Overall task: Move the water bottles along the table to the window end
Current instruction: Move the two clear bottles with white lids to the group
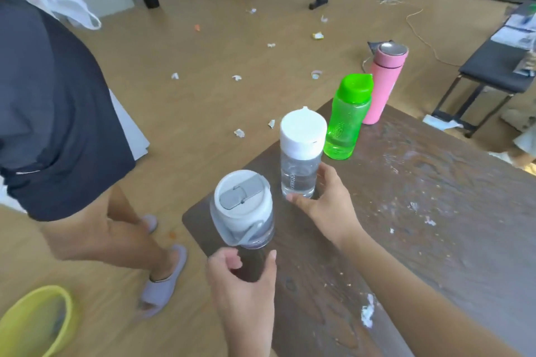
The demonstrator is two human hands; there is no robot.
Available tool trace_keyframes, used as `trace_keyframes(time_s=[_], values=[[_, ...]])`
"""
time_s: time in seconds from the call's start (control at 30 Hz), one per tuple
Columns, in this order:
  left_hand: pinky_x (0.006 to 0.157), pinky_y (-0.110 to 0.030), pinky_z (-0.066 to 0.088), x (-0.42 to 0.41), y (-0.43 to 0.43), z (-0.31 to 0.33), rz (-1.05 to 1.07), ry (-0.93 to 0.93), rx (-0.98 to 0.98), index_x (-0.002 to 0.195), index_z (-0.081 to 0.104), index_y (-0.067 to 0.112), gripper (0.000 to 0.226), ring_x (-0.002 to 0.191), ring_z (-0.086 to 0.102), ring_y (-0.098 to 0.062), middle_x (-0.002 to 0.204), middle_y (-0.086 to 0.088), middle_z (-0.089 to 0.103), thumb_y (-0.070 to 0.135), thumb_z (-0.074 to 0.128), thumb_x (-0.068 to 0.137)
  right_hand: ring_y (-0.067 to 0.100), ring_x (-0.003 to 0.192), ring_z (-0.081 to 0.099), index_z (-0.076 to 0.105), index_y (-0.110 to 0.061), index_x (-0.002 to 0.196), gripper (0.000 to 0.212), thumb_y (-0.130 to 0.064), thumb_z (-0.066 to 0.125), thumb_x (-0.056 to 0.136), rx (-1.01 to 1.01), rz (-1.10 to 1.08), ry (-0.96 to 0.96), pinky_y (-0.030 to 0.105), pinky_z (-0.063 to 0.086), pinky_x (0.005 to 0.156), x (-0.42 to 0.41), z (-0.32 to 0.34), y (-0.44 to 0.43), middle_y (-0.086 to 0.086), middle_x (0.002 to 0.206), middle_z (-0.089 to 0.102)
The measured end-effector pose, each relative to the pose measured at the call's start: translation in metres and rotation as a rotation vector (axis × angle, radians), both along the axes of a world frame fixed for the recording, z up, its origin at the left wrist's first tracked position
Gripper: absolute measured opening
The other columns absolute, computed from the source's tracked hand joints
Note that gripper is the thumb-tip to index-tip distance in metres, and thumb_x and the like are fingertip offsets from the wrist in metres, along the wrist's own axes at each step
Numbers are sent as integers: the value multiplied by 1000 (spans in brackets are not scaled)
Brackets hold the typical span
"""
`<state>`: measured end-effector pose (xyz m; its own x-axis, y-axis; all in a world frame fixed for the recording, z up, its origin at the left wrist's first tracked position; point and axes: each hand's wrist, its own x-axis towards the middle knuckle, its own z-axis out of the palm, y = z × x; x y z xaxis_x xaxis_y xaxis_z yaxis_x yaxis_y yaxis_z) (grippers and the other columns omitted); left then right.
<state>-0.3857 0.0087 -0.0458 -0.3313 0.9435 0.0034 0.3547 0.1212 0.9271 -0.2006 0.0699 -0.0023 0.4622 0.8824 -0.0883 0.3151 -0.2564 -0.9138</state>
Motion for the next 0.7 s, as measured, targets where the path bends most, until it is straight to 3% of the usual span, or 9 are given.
trace_keyframes(time_s=[0.1,0.2,0.37,0.53,0.7], values=[[110,-46,48,1,16,1,-65,11,42,130,54,24,79,127,54,-24,123,8,54,42,93,63,10,112,66,54,-19,132,72,-25,92,71,9,-40,-18,28,51,96,-6,-2,10,-5,125,70],[114,-46,48,2,32,3,-142,-22,83,139,59,18,84,134,57,-21,130,7,60,43,92,65,10,108,67,57,-18,128,68,-26,93,70,40,-92,-50,30,54,94,-9,-4,12,-4,121,71],[104,-39,56,-2,47,2,-181,4,83,126,70,22,71,122,69,-13,124,9,75,48,93,65,10,108,69,58,-23,125,67,-30,93,67,56,-136,-49,38,57,93,-5,-8,-1,-8,119,72],[81,2,43,9,41,16,-264,73,78,111,72,25,57,98,61,27,103,30,69,27,102,62,3,110,66,58,-27,127,67,-33,92,69,53,-177,-18,33,56,94,16,-6,-46,-16,119,70],[76,-11,46,53,15,35,-375,50,20,95,61,46,58,88,62,28,87,47,68,31,104,59,2,110,66,59,-30,124,66,-39,92,67,23,-295,-14,35,57,94,58,-3,-127,-18,118,70]])
